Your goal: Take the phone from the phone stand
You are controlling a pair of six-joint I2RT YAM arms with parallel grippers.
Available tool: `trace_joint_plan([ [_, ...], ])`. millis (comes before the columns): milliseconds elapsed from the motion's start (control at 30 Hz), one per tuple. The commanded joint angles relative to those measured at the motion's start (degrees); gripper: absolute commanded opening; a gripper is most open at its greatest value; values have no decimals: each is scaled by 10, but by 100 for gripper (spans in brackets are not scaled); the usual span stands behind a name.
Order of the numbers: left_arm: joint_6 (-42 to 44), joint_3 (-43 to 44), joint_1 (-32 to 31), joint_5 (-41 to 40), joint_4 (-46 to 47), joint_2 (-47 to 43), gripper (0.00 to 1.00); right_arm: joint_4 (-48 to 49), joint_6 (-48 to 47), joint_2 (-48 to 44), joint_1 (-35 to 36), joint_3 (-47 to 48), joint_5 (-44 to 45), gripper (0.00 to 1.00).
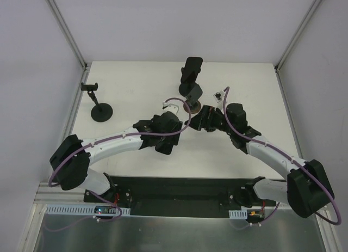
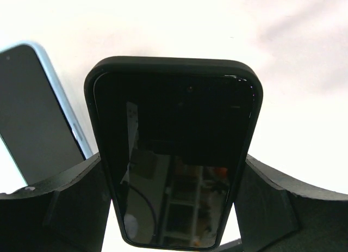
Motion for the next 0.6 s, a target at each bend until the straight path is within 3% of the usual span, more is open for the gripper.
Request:
trace_joint_plan([
  [0,-96,36,44,-3,-20,40,0,-30,-59,-56,1,-11,67,96],
  [233,-113,73,97,11,-35,120,0,-49,-105,-104,0,-48,152,96],
  [567,-98,126,140,34,-48,204,0,-51,-115,-112,-8,-63,165,97],
])
